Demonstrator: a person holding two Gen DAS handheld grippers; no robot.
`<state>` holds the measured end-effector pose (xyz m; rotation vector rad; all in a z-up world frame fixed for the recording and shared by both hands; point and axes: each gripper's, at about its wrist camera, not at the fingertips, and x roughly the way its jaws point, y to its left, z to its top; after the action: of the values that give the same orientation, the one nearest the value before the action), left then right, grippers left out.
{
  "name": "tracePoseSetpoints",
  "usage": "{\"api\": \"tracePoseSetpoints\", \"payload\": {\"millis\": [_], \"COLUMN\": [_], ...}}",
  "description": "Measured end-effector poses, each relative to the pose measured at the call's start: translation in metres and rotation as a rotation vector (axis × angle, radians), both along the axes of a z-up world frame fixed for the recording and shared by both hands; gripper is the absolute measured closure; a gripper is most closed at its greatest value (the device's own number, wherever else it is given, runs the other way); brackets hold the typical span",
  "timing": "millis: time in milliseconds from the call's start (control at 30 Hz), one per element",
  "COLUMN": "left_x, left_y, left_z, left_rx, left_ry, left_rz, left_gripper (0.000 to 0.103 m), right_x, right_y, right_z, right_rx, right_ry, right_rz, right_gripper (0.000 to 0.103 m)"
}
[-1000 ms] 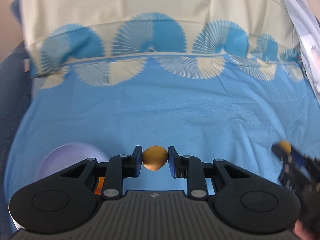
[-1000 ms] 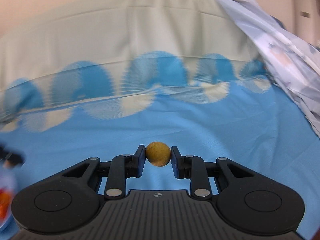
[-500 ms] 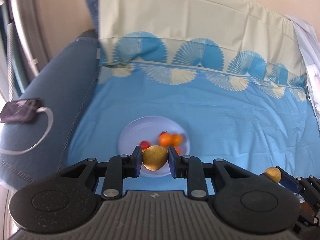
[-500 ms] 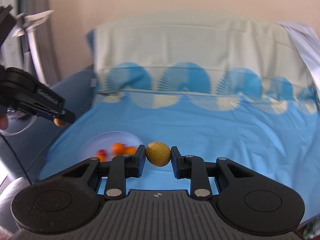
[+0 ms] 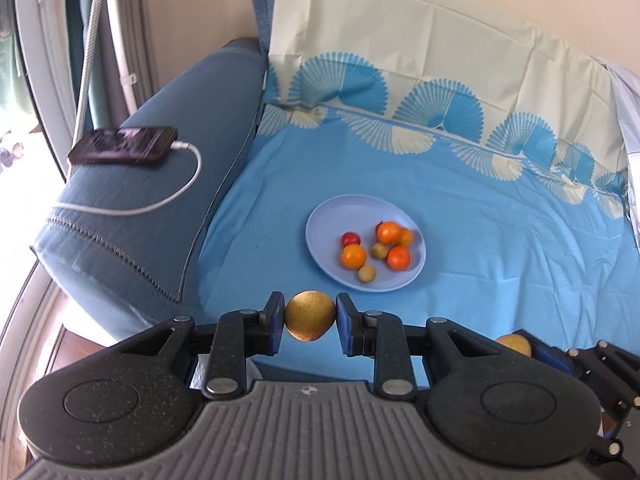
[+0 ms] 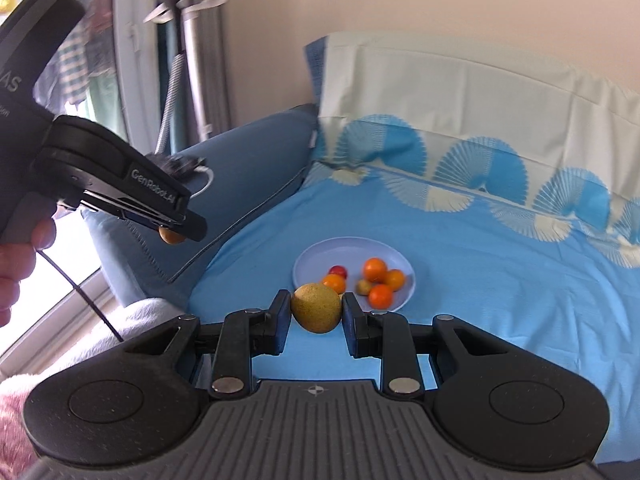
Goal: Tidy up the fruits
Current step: 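Carry both yellow-brown fruits onto the plate and open both tools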
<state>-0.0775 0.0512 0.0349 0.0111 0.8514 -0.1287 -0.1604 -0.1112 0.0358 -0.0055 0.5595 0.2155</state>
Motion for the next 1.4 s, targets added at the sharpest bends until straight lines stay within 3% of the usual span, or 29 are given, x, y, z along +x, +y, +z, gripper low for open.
{"api": "tracePoseSetpoints", "payload": {"millis": [767, 1000, 1400], "left_x": [0.021, 0.057, 0.146], "left_y": [0.001, -0.002, -0.040], "left_z": [-0.016, -0.026, -0.057], "left_rx": [-0.034, -0.028, -0.005], "left_ry": [0.031, 0.063, 0.064], "left_rz": [0.018, 0.014, -0.046], "left_gripper": [0.073, 0.073, 0.073], "right_x": [0.017, 0.045, 0.137], "right_y": [0.004, -0.012, -0.040], "right_z": [-0.010, -0.022, -0.055], "right_rx": [-0.019, -0.017, -0.001], "right_ry": [0.049, 0.085, 0.112], "right_rz": [-0.018, -0.046, -0.105], "right_gripper": [0.074, 0.075, 0.075]}}
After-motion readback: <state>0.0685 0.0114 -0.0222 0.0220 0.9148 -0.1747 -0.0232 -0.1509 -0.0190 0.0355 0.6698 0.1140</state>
